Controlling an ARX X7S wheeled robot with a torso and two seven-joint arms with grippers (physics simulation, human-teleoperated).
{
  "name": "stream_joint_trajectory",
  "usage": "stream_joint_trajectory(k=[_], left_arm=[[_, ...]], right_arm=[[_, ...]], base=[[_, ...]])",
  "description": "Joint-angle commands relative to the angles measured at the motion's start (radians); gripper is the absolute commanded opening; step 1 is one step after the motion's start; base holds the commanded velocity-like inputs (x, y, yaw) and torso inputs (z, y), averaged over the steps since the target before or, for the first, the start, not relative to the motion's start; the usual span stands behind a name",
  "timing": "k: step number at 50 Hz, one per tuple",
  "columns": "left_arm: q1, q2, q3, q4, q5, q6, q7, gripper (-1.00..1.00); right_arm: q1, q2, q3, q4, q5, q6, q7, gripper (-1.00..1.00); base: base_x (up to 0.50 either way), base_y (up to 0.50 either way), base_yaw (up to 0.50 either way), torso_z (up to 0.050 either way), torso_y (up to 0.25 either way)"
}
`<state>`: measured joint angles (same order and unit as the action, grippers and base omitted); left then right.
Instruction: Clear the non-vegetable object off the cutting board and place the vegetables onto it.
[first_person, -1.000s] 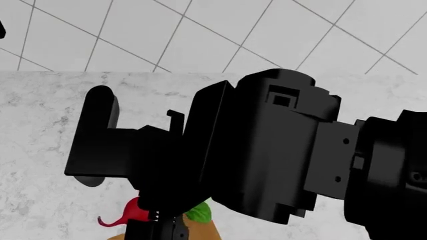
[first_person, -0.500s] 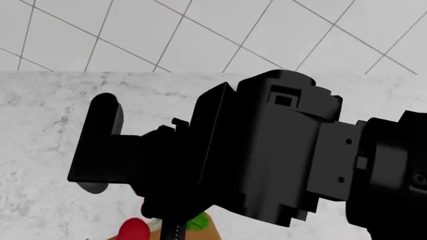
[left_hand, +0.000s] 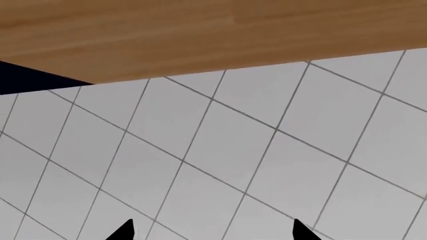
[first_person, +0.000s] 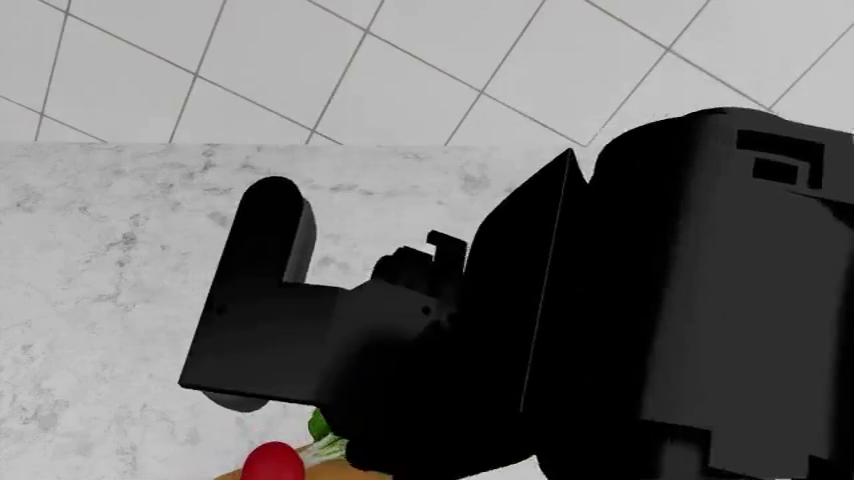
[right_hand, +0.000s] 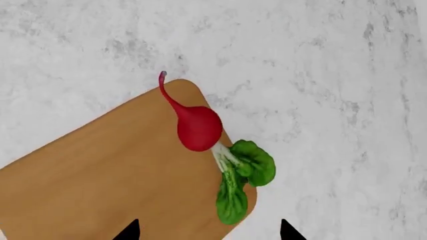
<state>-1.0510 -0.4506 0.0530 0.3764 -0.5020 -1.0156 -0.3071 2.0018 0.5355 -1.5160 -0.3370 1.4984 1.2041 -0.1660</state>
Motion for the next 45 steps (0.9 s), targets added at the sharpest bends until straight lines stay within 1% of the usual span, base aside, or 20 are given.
stream_joint_trajectory(k=[1, 3, 6, 9, 14, 15, 17, 18, 20, 22, 27, 28, 29, 32, 33, 35, 41, 43, 44, 45], left_arm=[[0.002, 0.021, -0.024, 0.016, 0.004, -0.013, 0.036, 1.00], [0.006, 0.022, -0.022, 0.012, 0.006, -0.007, 0.037, 1.00], [0.008, 0.027, -0.019, 0.001, 0.007, 0.000, 0.037, 1.00], [0.007, 0.029, -0.014, -0.005, 0.009, 0.005, 0.038, 1.00], [0.001, 0.030, -0.012, -0.005, 0.005, 0.001, 0.038, 1.00], [0.000, 0.030, -0.012, -0.006, 0.005, 0.001, 0.038, 1.00], [-0.001, 0.030, -0.012, -0.004, 0.004, -0.001, 0.037, 1.00], [-0.001, 0.030, -0.012, -0.005, 0.004, 0.000, 0.037, 1.00], [0.001, 0.029, -0.012, -0.003, 0.003, 0.001, 0.037, 1.00], [0.008, 0.032, -0.014, -0.004, 0.000, -0.002, 0.035, 1.00], [0.011, 0.037, -0.017, 0.012, -0.010, -0.022, 0.025, 1.00], [0.008, 0.037, -0.016, 0.013, -0.011, -0.023, 0.024, 1.00], [0.008, 0.037, -0.016, 0.016, -0.011, -0.026, 0.023, 1.00], [0.004, 0.038, -0.017, 0.022, -0.014, -0.030, 0.020, 1.00], [0.004, 0.038, -0.016, 0.021, -0.014, -0.028, 0.020, 1.00], [0.006, 0.038, -0.017, 0.029, -0.018, -0.033, 0.018, 1.00], [0.001, 0.038, -0.022, 0.040, -0.026, -0.046, 0.013, 1.00], [-0.006, 0.040, -0.026, 0.050, -0.034, -0.057, 0.010, 1.00], [-0.007, 0.040, -0.028, 0.050, -0.036, -0.058, 0.010, 1.00], [-0.009, 0.041, -0.031, 0.053, -0.039, -0.062, 0.009, 1.00]], right_arm=[[0.077, 0.054, 0.070, -0.081, 0.204, 0.056, 0.194, 1.00], [0.084, 0.062, 0.069, -0.092, 0.239, 0.057, 0.237, 1.00], [0.085, 0.071, 0.052, -0.104, 0.274, 0.051, 0.350, 1.00], [0.092, 0.081, 0.052, -0.126, 0.311, 0.039, 0.410, 1.00], [0.144, 0.104, 0.046, -0.150, 0.480, -0.012, 0.573, 1.00], [0.148, 0.105, 0.047, -0.154, 0.489, -0.016, 0.584, 1.00], [0.163, 0.123, 0.040, -0.162, 0.550, -0.070, 0.691, 1.00], [0.165, 0.124, 0.036, -0.166, 0.559, -0.074, 0.708, 1.00], [0.163, 0.151, 0.032, -0.178, 0.621, -0.147, 0.808, 1.00], [0.140, 0.177, 0.048, -0.196, 0.645, -0.218, 0.852, 1.00], [0.148, 0.225, 0.039, -0.220, 0.760, -0.307, 0.977, 1.00], [0.159, 0.234, 0.029, -0.220, 0.820, -0.328, 1.014, 1.00], [0.158, 0.240, 0.037, -0.230, 0.829, -0.352, 1.027, 1.00], [0.183, 0.263, 0.024, -0.235, 0.946, -0.393, 1.089, 1.00], [0.191, 0.260, 0.025, -0.238, 0.949, -0.384, 1.091, 1.00], [0.220, 0.270, 0.028, -0.254, 1.021, -0.420, 1.139, 1.00], [0.246, 0.275, 0.023, -0.299, 1.156, -0.492, 1.217, 1.00], [0.260, 0.281, 0.027, -0.322, 1.221, -0.524, 1.242, 1.00], [0.271, 0.285, -0.004, -0.319, 1.302, -0.542, 1.287, 1.00], [0.271, 0.283, 0.017, -0.327, 1.297, -0.555, 1.271, 1.00]], base=[[0.00, 0.00, 0.00, 0.000, 0.000], [0.00, 0.00, 0.00, 0.000, 0.000], [0.00, 0.00, 0.00, 0.000, 0.000], [0.00, 0.00, 0.00, 0.000, 0.000], [0.00, 0.00, 0.00, 0.000, 0.000], [0.00, 0.00, 0.00, 0.000, 0.000], [0.00, 0.00, 0.00, 0.000, 0.000], [0.00, 0.00, 0.00, 0.000, 0.000], [0.00, 0.00, 0.00, 0.000, 0.000], [0.00, 0.00, 0.00, 0.000, 0.000], [0.00, 0.00, 0.00, 0.000, 0.000], [0.00, 0.00, 0.00, 0.000, 0.000], [0.00, 0.00, 0.00, 0.000, 0.000], [0.00, 0.00, 0.00, 0.000, 0.000], [0.00, 0.00, 0.00, 0.000, 0.000], [0.00, 0.00, 0.00, 0.000, 0.000], [0.00, 0.00, 0.00, 0.000, 0.000], [0.00, 0.00, 0.00, 0.000, 0.000], [0.00, 0.00, 0.00, 0.000, 0.000], [0.00, 0.00, 0.00, 0.000, 0.000]])
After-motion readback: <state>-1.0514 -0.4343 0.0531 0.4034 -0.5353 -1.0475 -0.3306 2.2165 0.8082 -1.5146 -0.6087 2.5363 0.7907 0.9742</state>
